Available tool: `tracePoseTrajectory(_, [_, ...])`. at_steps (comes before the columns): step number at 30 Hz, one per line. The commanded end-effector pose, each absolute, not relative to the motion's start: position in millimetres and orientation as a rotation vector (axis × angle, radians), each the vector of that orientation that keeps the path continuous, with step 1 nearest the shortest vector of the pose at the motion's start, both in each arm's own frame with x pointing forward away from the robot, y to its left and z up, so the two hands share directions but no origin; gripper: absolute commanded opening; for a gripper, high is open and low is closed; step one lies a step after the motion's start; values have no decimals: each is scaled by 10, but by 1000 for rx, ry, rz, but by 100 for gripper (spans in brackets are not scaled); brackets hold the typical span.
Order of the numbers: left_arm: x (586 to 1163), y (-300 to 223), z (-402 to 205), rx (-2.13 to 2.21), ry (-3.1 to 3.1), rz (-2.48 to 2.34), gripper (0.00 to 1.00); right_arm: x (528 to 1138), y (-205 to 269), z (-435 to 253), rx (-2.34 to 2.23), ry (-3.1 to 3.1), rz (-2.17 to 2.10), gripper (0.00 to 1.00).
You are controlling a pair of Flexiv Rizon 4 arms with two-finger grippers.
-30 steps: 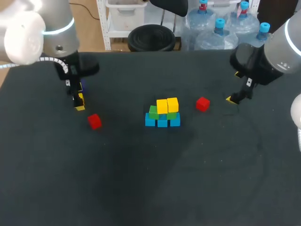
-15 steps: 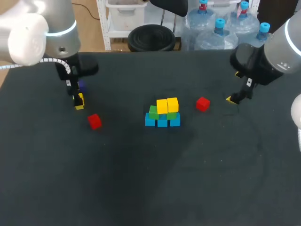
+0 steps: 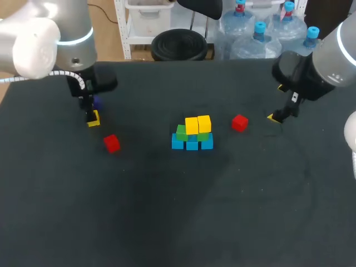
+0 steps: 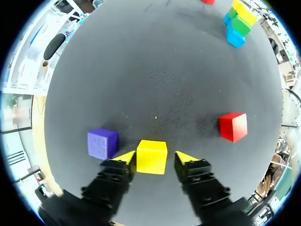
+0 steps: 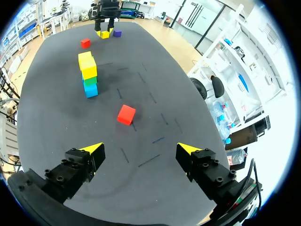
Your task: Place the blue cubes, place green cubes on the blue cubes, place the yellow cubes on the green cubes, then place the red cubes on the yellow cubes, and place purple cube on the red cubes.
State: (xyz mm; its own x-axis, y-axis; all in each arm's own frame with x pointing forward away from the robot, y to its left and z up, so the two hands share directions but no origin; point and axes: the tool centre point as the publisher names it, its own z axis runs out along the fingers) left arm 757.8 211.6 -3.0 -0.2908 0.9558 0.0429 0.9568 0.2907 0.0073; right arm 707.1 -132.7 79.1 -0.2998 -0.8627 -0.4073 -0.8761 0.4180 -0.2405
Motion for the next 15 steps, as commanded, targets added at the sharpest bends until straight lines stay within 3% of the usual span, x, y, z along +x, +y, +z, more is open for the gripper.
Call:
tracePoseTrajectory(1, [7607,2107,-32,-1852,-2496,-36,0,7049,-1328,793,-1468,2201,29,100])
tracePoseTrajectory(15, [7364,1824,249,-2062,-2395,56,0,7049,-1328,793,-1468,2201,29,100])
